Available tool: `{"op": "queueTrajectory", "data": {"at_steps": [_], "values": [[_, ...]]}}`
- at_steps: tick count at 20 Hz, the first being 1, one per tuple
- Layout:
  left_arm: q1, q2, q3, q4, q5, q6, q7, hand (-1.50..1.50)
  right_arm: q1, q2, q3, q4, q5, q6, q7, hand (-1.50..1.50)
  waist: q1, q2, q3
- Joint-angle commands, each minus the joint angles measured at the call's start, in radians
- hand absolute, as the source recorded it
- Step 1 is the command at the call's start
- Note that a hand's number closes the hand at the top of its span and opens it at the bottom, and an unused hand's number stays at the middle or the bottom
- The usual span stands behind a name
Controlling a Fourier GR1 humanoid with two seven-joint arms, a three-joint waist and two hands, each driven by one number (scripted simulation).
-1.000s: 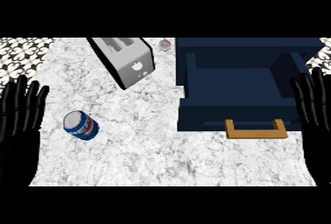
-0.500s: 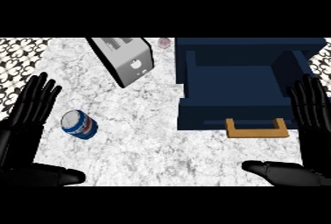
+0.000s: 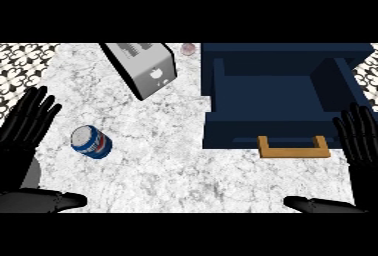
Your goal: Pick up the can, place it into the drawer and close the drawer
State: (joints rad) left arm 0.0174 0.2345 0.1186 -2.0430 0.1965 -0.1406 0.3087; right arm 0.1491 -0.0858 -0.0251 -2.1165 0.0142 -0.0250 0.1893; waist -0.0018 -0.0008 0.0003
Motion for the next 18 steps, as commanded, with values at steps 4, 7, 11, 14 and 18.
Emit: {"op": "queueTrajectory", "data": {"at_steps": [4, 7, 11, 14, 18], "values": [[-0.019, -0.008, 0.071, 0.004, 0.048, 0.005, 0.069, -1.5, 0.024, -0.036, -0.089, 0.009, -0.075, 0.074, -0.021, -1.5, 0.001, 0.0, 0.0], [-0.011, -0.024, 0.052, -0.072, 0.02, 0.044, 0.145, -1.5, 0.028, -0.04, -0.127, 0.023, -0.115, 0.098, -0.031, -1.5, 0.001, 0.0, 0.0], [-0.023, -0.008, 0.1, 0.06, 0.027, -0.02, 0.064, -1.5, 0.054, -0.011, -0.119, 0.055, -0.07, 0.105, -0.102, -1.5, 0.0, 0.0, 0.0], [-0.092, -0.024, 0.076, 0.14, -0.032, 0.006, 0.026, -1.5, 0.015, -0.021, -0.14, 0.089, -0.084, 0.11, -0.084, -1.5, -0.001, 0.001, 0.0], [-0.061, -0.032, 0.098, 0.247, -0.035, -0.051, -0.089, -1.5, 0.081, 0.004, -0.127, 0.059, -0.064, 0.136, -0.139, -1.5, -0.001, 0.001, 0.0]]}}
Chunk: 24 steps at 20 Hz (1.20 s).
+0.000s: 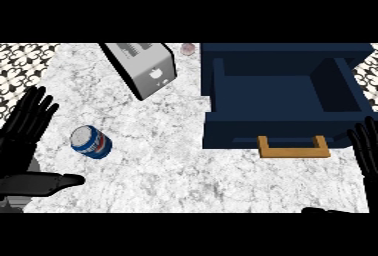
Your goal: Pick up the can, place it into the drawer and close the drawer
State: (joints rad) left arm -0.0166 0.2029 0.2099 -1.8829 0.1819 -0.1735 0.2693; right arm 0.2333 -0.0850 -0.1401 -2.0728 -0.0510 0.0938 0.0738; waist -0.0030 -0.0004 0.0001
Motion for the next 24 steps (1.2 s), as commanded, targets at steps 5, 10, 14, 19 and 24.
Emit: {"op": "queueTrajectory", "data": {"at_steps": [5, 10, 14, 19, 24], "values": [[-0.054, 0.006, 0.029, 0.171, -0.016, -0.038, -0.098, -1.5, 0.002, 0.006, -0.039, 0.065, -0.002, 0.038, -0.058, -1.5, 0.0, 0.0, 0.0], [-0.13, -0.006, 0.023, 0.29, -0.058, 0.001, -0.13, -1.5, 0.041, 0.029, -0.018, -0.04, 0.011, 0.038, -0.017, -1.5, -0.003, 0.0, 0.0], [-0.051, -0.014, 0.031, 0.288, -0.085, -0.001, -0.192, -1.5, 0.001, 0.027, -0.042, 0.022, -0.004, 0.048, -0.022, -1.5, 0.001, 0.0, 0.0], [-0.006, -0.006, 0.037, 0.337, -0.094, -0.034, -0.29, -1.5, 0.033, 0.019, -0.053, -0.002, -0.02, 0.09, -0.015, -1.5, 0.002, -0.001, 0.0], [-0.048, 0.015, 0.062, 0.54, -0.141, -0.021, -0.425, -1.5, 0.031, 0.013, -0.086, 0.018, -0.03, 0.11, -0.061, -1.5, 0.0, 0.0, 0.0]]}}
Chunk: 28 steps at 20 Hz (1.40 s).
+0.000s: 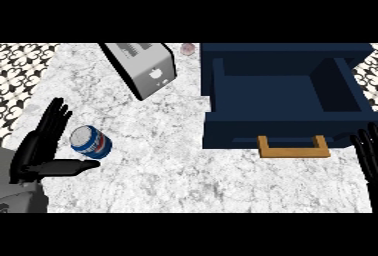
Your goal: Pick up the can, place it into the drawer and close the drawer
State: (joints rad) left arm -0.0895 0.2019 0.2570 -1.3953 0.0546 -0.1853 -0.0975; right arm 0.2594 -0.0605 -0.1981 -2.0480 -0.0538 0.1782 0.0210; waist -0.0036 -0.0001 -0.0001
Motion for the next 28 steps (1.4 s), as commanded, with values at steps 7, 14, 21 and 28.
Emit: {"op": "queueTrajectory", "data": {"at_steps": [7, 14, 21, 28], "values": [[-0.001, 0.004, 0.005, 0.252, -0.058, -0.007, -0.226, -1.5, -0.043, 0.001, -0.039, 0.072, -0.005, 0.018, -0.039, -1.5, 0.0, 0.001, 0.0], [-0.035, 0.073, 0.051, 0.382, -0.036, -0.061, -0.287, -1.5, 0.043, 0.024, -0.035, -0.101, -0.028, 0.023, 0.041, -1.5, -0.005, 0.0, 0.0], [-0.074, 0.107, 0.064, 0.405, -0.008, -0.072, -0.243, -1.5, 0.044, 0.032, -0.051, -0.014, -0.008, 0.041, -0.035, -1.5, -0.001, -0.001, 0.0], [-0.13, 0.118, 0.062, 0.631, -0.033, -0.075, -0.385, -1.5, -0.132, 0.024, -0.012, -0.001, 0.039, -0.028, 0.093, -1.5, 0.001, 0.001, 0.0]]}}
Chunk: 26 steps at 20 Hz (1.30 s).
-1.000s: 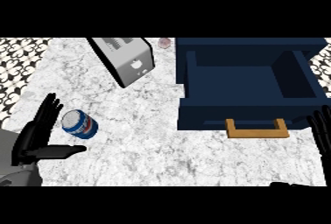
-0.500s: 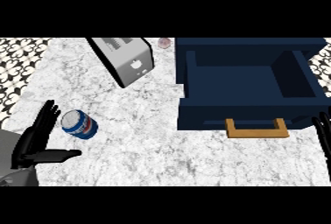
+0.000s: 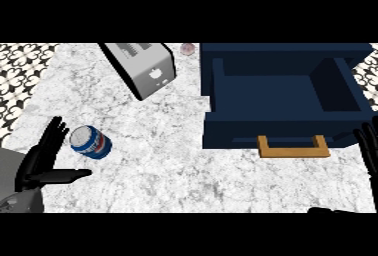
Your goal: Pick up the can, place it into the drawer and close the drawer
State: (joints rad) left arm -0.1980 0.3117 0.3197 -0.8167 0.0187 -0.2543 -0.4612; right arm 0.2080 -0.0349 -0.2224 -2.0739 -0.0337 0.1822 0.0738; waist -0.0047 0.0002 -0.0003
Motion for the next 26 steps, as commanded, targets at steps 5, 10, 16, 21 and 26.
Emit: {"op": "queueTrajectory", "data": {"at_steps": [5, 10, 16, 21, 26], "values": [[-0.09, 0.023, -0.003, 0.196, -0.015, 0.006, -0.112, -1.5, -0.01, -0.012, -0.041, 0.009, -0.033, 0.019, 0.004, -1.5, -0.001, 0.001, 0.0], [-0.171, 0.024, 0.001, 0.304, -0.023, 0.042, -0.127, -1.5, 0.081, 0.013, -0.035, -0.058, -0.057, 0.046, -0.008, -1.5, -0.006, 0.001, 0.0], [-0.159, 0.01, -0.023, 0.297, -0.016, 0.034, -0.131, -1.5, 0.099, 0.034, 0.068, -0.095, 0.007, -0.019, 0.004, -1.5, -0.003, 0.0, 0.0], [-0.247, 0.001, -0.02, 0.39, -0.022, 0.066, -0.138, -1.5, 0.104, -0.003, -0.069, -0.076, -0.106, 0.069, -0.012, -1.5, -0.008, 0.001, 0.0], [-0.263, -0.035, -0.045, 0.412, -0.031, 0.059, -0.193, -1.5, 0.013, -0.005, -0.038, -0.012, -0.047, 0.038, -0.007, -1.5, -0.005, 0.002, 0.0]]}}
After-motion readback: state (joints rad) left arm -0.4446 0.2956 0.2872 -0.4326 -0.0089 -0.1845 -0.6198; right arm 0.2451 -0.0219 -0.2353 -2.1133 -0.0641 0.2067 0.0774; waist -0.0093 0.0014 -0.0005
